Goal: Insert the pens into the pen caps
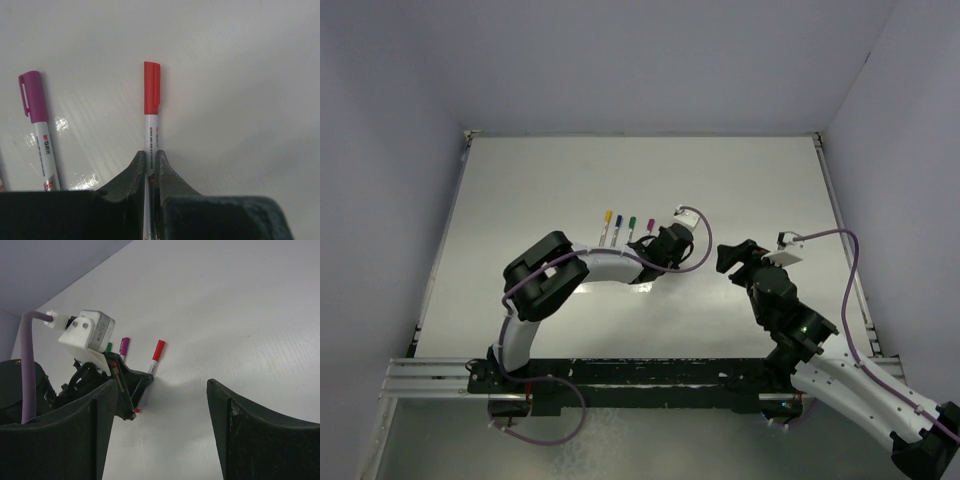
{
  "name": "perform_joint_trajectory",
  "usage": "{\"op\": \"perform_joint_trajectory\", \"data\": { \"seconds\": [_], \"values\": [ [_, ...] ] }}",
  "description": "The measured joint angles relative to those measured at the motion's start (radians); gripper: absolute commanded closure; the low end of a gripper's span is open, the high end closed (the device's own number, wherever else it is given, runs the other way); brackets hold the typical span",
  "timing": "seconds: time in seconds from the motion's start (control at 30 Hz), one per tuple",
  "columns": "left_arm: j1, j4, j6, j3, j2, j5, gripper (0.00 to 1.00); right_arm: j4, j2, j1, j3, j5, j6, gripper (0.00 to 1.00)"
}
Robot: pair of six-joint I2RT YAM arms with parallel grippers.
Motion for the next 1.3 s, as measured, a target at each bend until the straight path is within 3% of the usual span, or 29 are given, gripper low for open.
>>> {"op": "perform_joint_trajectory", "data": {
  "seconds": [0.27,0.57,0.9,1.07,1.3],
  "values": [
    [0.083,-0.029,0.022,0.052,0.032,-0.030,0.93,-0.008,0.000,0.000,0.000,0.002,0.000,0.26],
    [0.092,-0.027,0.022,0.055,0.037,-0.015,0.64,-0.016,0.000,0.000,0.000,0.006,0.000,0.25],
    [0.095,-0.062,0.024,0.035,-0.005,0.024,0.58,-0.024,-0.011,0.000,0.000,0.008,0.000,0.25],
    [0.095,-0.112,0.032,-0.005,-0.146,0.047,0.55,-0.031,-0.037,0.000,0.000,0.018,0.000,0.24],
    [0.105,-0.088,0.023,-0.143,-0.491,0.062,0.36,-0.092,-0.080,-0.002,-0.002,0.093,0.001,0.24]
  ]
}}
